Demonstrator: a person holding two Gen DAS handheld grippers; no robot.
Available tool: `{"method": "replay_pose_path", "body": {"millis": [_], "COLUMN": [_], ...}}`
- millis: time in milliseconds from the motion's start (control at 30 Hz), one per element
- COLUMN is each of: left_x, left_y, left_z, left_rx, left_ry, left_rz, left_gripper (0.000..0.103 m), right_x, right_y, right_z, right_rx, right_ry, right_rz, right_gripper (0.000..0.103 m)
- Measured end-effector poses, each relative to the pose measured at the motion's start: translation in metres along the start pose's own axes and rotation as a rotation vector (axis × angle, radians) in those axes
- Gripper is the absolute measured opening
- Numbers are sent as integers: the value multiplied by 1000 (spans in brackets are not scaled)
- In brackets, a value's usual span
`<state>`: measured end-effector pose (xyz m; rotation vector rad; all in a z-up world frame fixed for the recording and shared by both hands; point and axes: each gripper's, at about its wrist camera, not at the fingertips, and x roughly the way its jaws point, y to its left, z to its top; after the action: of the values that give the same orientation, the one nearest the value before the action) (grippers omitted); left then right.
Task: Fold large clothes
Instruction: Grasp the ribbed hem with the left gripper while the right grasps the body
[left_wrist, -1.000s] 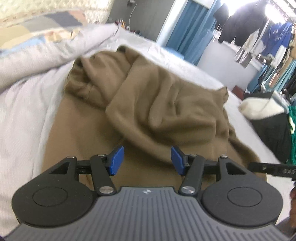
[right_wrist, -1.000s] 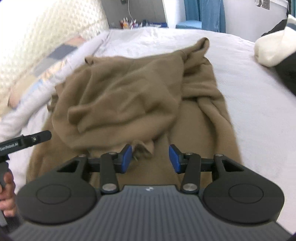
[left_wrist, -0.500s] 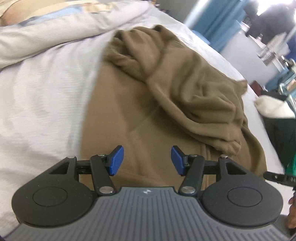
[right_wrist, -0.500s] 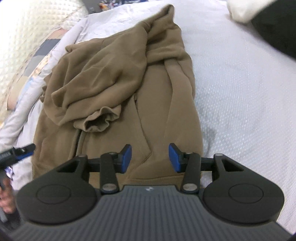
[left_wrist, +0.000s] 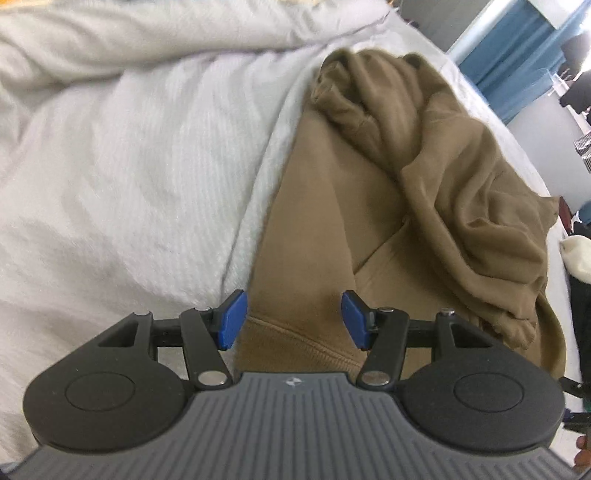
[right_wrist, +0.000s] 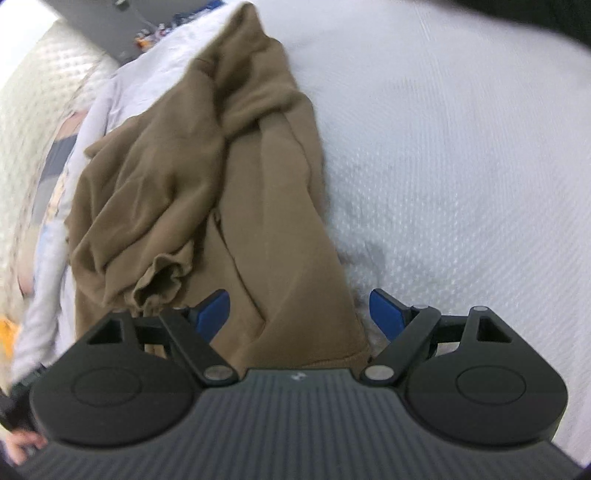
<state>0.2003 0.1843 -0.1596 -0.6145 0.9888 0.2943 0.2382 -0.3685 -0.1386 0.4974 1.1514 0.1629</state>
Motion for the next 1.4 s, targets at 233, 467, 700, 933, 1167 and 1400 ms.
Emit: {"method": "replay_pose_path", "body": {"millis": [233,467,700,933,1167,1400], "left_x": [18,14,1,22,37,45], "left_y": [0,17,24,24,18,13], "left_z": [3,7,6,7,0,-5], "left_rx": [-22,-105,-143,-186,-156,-138], "left_ry": [8,5,-18,78,160,160], "left_rz": [15,-153,-446,-327,-201,-192], "left_gripper": [65,64,64,64,64,64], "right_x": [20,32,20,3,34,60], "right_y": [4,5,6,3,14,25], "right_z": [-2,-4,-8,-7,-9,-13], "right_rx": [18,29,26,51,41,-7], "right_ry": [44,93,83,32,115,155], "right_rz": [12,37,215,438,164,7], "right_gripper": [84,87,87,87,83,78]}}
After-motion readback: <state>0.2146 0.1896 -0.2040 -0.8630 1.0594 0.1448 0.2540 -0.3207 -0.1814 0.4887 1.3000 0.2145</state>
